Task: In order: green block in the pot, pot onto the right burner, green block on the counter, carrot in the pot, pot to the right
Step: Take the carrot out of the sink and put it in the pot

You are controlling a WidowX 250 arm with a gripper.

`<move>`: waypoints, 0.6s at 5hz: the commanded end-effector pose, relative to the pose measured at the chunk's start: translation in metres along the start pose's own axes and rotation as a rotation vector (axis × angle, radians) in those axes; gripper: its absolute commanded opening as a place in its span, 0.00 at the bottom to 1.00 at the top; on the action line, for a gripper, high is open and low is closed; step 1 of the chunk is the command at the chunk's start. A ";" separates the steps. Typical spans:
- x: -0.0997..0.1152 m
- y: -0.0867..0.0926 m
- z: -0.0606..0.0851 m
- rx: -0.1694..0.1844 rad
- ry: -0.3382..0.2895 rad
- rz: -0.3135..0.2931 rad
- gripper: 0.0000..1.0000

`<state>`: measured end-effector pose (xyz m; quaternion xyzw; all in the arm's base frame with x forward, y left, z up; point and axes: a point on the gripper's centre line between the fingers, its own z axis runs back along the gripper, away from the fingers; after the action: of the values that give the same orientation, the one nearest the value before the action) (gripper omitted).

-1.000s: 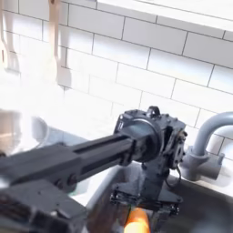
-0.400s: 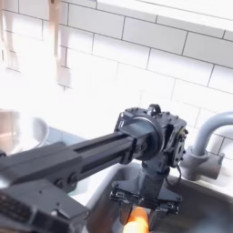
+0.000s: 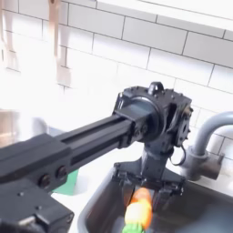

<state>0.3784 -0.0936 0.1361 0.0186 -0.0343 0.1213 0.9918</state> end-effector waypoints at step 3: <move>0.020 0.043 0.061 -0.008 -0.087 0.077 0.00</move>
<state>0.3845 -0.0491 0.2001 0.0196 -0.0792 0.1594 0.9838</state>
